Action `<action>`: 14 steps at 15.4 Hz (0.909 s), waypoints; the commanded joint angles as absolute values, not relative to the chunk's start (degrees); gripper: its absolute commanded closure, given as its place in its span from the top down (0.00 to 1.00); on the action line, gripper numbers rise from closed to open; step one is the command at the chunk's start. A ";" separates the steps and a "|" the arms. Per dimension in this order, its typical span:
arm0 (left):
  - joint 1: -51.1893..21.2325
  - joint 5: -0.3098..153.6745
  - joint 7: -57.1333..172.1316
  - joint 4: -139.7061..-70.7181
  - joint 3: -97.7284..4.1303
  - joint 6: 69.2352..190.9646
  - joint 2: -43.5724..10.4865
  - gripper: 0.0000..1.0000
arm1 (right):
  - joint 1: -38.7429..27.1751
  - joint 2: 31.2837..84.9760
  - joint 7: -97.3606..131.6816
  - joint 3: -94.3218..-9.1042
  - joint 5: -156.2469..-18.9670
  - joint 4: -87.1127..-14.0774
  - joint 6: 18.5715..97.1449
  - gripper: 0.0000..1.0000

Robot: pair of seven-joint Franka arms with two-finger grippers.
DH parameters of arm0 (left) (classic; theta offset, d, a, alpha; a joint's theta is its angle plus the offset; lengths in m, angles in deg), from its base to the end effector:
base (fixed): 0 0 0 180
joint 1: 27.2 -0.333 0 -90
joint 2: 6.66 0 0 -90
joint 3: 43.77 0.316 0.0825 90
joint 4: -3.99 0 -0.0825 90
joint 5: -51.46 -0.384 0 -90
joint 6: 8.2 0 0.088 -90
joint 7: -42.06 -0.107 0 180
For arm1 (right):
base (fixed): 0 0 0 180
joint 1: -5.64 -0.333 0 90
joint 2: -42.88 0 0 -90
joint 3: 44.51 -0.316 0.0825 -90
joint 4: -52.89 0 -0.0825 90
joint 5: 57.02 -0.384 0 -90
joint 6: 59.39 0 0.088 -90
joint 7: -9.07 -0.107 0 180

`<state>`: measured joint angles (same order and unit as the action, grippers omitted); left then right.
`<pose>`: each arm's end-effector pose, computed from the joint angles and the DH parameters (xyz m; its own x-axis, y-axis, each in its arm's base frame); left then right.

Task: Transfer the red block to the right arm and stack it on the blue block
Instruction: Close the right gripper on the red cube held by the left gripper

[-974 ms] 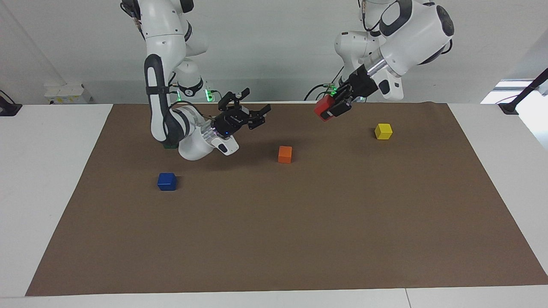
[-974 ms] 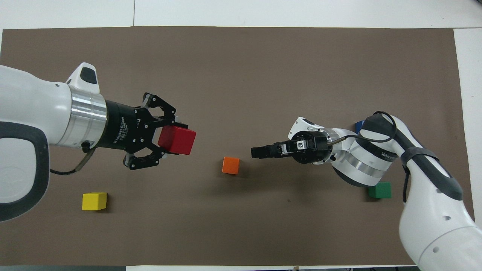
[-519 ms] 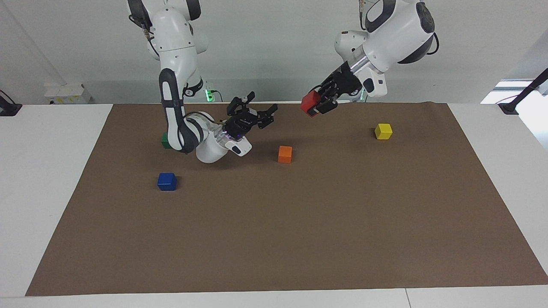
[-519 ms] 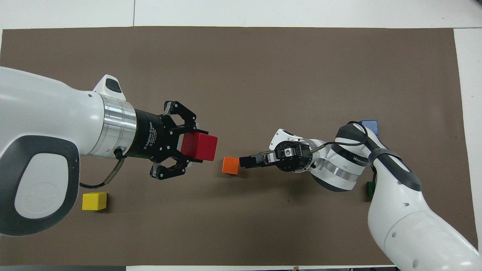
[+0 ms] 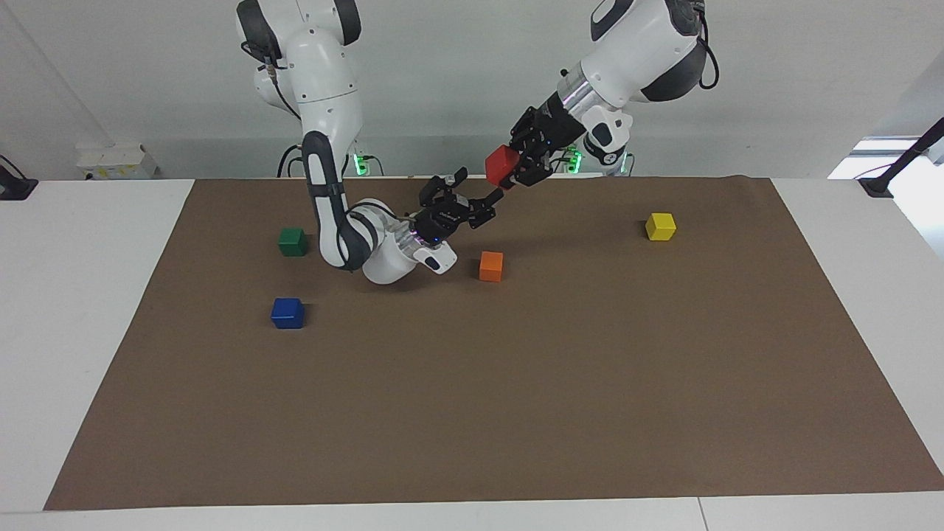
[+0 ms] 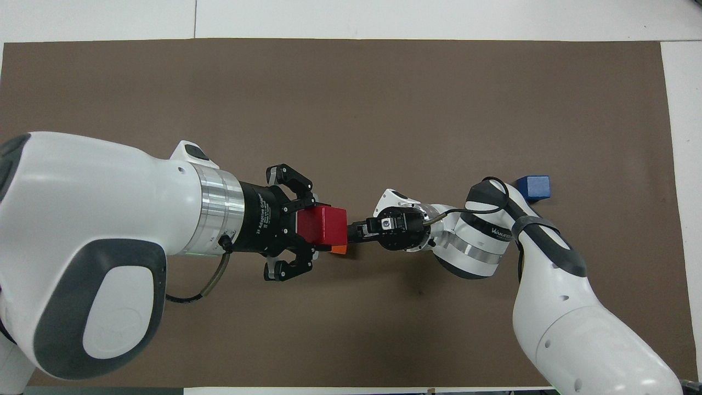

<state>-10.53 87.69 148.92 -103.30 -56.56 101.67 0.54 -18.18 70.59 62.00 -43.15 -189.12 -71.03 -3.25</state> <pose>0.4491 -0.3089 0.5908 0.0237 0.8240 -0.5662 0.9959 -0.0692 -0.0591 0.4803 0.3106 0.3067 0.9934 0.1037 -0.0489 -0.1100 0.7414 -0.6619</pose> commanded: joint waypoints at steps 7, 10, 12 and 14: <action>-10.06 88.55 150.34 -113.17 -57.57 110.63 6.44 0.00 | -21.34 71.44 64.70 -43.72 -193.69 -68.75 -0.59 1.00; -10.14 88.55 150.25 -113.52 -57.57 110.19 6.53 0.00 | -21.87 71.44 65.59 -43.72 -193.69 -68.75 -0.15 0.79; -10.14 88.55 150.16 -113.87 -57.57 110.19 6.61 0.00 | -22.13 71.44 66.38 -43.72 -193.69 -68.75 0.55 0.01; -10.14 88.55 150.16 -113.96 -57.57 110.11 6.79 0.00 | -22.66 71.27 67.52 -43.72 -193.60 -68.75 2.83 0.00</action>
<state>-10.42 87.72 149.15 -111.90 -57.47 109.13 4.80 -22.06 70.94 64.85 -43.29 -192.86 -69.50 -0.34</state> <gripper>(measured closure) 0.458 0.436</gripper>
